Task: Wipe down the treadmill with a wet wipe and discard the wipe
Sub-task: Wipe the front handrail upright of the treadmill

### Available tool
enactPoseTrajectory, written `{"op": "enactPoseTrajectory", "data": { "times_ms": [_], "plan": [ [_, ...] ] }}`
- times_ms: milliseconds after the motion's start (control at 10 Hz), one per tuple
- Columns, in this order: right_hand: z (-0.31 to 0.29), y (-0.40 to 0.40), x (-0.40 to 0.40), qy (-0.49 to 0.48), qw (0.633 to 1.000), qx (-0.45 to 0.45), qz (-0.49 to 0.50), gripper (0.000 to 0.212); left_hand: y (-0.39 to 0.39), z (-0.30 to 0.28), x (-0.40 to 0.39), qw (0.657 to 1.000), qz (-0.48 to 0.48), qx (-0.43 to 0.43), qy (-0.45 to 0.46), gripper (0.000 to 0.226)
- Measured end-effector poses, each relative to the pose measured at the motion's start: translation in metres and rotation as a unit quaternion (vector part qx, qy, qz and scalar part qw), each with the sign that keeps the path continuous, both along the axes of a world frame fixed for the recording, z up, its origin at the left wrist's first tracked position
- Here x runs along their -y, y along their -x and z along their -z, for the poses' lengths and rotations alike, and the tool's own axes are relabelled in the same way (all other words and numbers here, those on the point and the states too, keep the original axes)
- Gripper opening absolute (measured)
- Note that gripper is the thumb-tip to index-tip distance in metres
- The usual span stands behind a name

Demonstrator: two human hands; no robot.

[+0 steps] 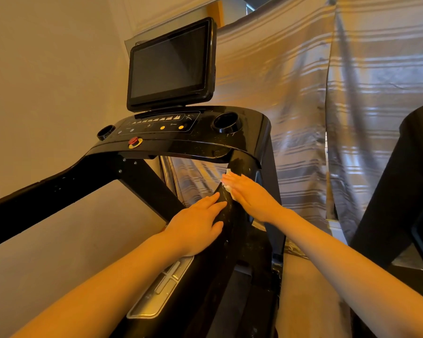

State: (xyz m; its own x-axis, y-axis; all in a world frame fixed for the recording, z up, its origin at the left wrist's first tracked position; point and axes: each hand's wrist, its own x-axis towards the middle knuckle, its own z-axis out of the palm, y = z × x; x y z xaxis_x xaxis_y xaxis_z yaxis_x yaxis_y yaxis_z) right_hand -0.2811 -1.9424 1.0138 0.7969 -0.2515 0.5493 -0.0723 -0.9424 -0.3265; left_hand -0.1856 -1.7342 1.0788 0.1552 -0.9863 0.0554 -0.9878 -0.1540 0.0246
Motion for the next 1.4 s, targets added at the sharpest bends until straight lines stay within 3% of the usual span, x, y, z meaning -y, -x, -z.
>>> {"op": "enactPoseTrajectory", "data": {
  "times_ms": [100,200,500,600,800,900,1000,1100,1200,1400],
  "plan": [
    [-0.017,-0.009,0.013,0.029,0.999,-0.012,0.042,0.048,-0.001,0.000,0.000,1.000,0.000,-0.001,-0.003,0.055],
    [-0.025,-0.021,0.021,-0.016,0.998,-0.005,0.067,0.046,-0.001,0.000,0.000,1.000,0.000,-0.001,-0.007,0.055],
    [0.015,-0.002,-0.002,-0.072,0.997,0.038,-0.001,0.049,-0.001,0.000,0.000,1.000,0.002,-0.008,-0.004,0.055],
    [-0.001,-0.014,0.017,-0.026,0.998,0.022,0.057,0.049,-0.001,-0.001,0.001,1.000,0.004,-0.004,-0.011,0.055],
    [-0.025,-0.037,0.037,-0.069,0.987,0.033,0.138,0.047,-0.001,-0.003,0.002,1.000,0.003,-0.005,-0.015,0.056],
    [-0.020,-0.032,0.021,-0.063,0.991,0.048,0.109,0.046,-0.001,-0.005,0.003,1.000,0.007,-0.001,-0.020,0.058],
    [-0.001,-0.021,-0.005,-0.065,0.993,0.093,0.040,0.062,-0.002,-0.011,0.009,1.000,0.006,0.004,-0.027,0.061],
    [0.000,-0.020,0.008,-0.058,0.995,0.072,0.043,0.064,0.000,-0.013,0.020,1.000,-0.008,0.006,-0.022,0.061],
    [-0.014,-0.033,0.038,-0.052,0.991,0.038,0.116,0.049,0.004,-0.010,0.030,0.999,-0.023,0.006,-0.022,0.062],
    [-0.008,-0.043,0.032,-0.134,0.977,0.113,0.125,0.050,0.004,-0.005,0.030,0.999,-0.030,-0.002,-0.019,0.064]
  ]
}}
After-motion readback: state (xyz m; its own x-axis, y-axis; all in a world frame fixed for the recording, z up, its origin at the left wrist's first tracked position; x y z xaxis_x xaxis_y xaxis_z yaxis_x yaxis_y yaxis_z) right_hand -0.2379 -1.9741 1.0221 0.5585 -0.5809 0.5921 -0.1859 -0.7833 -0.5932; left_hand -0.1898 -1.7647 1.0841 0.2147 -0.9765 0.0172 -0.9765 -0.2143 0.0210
